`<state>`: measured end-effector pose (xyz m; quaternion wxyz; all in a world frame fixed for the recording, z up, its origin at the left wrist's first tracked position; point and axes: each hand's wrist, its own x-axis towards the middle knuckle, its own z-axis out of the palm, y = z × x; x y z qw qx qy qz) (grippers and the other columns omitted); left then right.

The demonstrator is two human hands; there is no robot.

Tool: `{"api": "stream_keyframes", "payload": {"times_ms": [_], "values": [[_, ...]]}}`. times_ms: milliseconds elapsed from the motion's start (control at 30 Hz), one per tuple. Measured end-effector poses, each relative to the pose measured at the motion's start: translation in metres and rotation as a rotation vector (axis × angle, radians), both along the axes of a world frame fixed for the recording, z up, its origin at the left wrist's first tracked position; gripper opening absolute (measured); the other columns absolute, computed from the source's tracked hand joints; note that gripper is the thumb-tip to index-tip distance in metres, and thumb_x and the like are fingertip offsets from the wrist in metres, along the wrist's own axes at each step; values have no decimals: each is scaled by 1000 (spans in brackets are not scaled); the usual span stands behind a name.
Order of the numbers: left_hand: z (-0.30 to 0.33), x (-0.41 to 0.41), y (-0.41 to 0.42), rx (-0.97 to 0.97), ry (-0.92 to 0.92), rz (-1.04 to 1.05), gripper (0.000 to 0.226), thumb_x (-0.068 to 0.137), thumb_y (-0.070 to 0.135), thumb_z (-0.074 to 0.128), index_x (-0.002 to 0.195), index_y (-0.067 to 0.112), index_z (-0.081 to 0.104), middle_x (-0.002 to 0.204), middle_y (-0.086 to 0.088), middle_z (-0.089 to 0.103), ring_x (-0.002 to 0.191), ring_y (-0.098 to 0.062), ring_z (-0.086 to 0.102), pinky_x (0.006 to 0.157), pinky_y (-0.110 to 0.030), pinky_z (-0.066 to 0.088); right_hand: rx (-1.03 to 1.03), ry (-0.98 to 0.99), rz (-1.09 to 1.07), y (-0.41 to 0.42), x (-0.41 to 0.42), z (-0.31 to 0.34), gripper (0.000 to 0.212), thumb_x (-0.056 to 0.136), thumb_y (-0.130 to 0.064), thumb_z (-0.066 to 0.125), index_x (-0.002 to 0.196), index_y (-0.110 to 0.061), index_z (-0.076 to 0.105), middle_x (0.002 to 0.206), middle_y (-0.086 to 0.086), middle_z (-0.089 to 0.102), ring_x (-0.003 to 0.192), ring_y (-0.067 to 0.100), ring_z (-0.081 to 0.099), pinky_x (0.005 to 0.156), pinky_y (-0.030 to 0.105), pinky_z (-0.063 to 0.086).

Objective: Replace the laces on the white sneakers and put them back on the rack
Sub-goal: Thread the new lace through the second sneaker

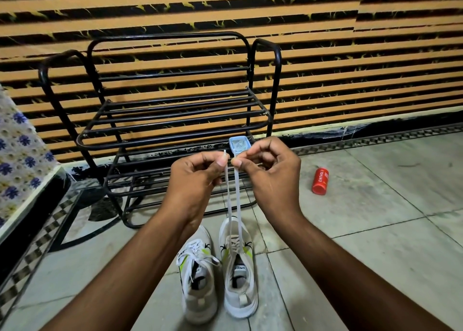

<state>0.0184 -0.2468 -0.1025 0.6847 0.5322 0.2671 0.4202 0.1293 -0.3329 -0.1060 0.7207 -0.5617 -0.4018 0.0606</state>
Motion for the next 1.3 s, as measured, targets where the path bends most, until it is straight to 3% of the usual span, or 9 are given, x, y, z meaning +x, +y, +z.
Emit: {"api": "stream_keyframes", "payload": {"times_ms": [267,433,567,700,833,933,1067,1200,1300], "values": [[-23,-2,11,-10,10,-40,9,104,10,56,103,5,64,87,-9,71,91,-21,71,91,-36,59,-38,16,8,2,12,-17,22,82,4,78,90,-7,61,83,5,71,82,16,74,75,33,61],[-68,-2,22,-77,273,-23,7,104,10,57,104,8,64,78,-6,65,55,-12,50,55,-28,45,-198,-39,46,5,26,-59,14,93,5,62,89,-8,58,82,10,65,67,17,70,59,31,58],[-124,-7,31,228,731,-142,11,98,4,64,94,9,73,84,0,72,63,-6,61,51,-19,43,-399,-202,12,9,37,-106,23,85,8,60,85,-14,62,81,-5,62,77,8,58,68,15,44],[-172,-13,31,589,1150,-402,31,86,17,66,116,21,68,105,-1,75,100,-23,70,83,-28,51,-704,-277,91,9,45,-157,25,76,6,61,81,-17,70,86,-7,61,86,7,59,76,17,41],[-197,-12,23,697,1286,-449,25,87,29,62,112,29,69,108,-4,73,103,-28,69,83,-34,54,-1072,-439,286,9,48,-210,39,68,-23,54,103,-28,72,110,-1,57,111,24,54,90,30,41],[-207,-16,21,980,1423,-432,15,91,36,56,93,23,65,101,-7,71,98,-34,68,74,-37,52,-1246,-635,304,7,46,-225,26,85,-32,54,106,-27,69,122,-2,48,120,28,41,91,39,38],[-213,-27,17,1217,1318,-390,20,88,42,56,82,23,60,99,1,66,100,-27,63,76,-36,48,-1233,-679,233,6,49,-221,18,98,-30,54,112,-27,64,127,-4,46,123,23,39,95,43,30],[-210,-25,14,949,925,-109,11,91,37,70,92,26,71,95,11,64,88,-11,60,75,-29,47,-1188,-519,253,5,52,-201,11,99,-30,50,97,-24,58,100,-5,65,109,21,56,97,44,31],[-192,-2,7,297,757,-76,23,99,32,66,84,16,71,74,4,74,65,-12,63,61,-30,45,-1038,-316,362,-1,46,-184,12,94,-29,56,83,-26,61,74,-1,70,82,17,64,88,41,48]]}}
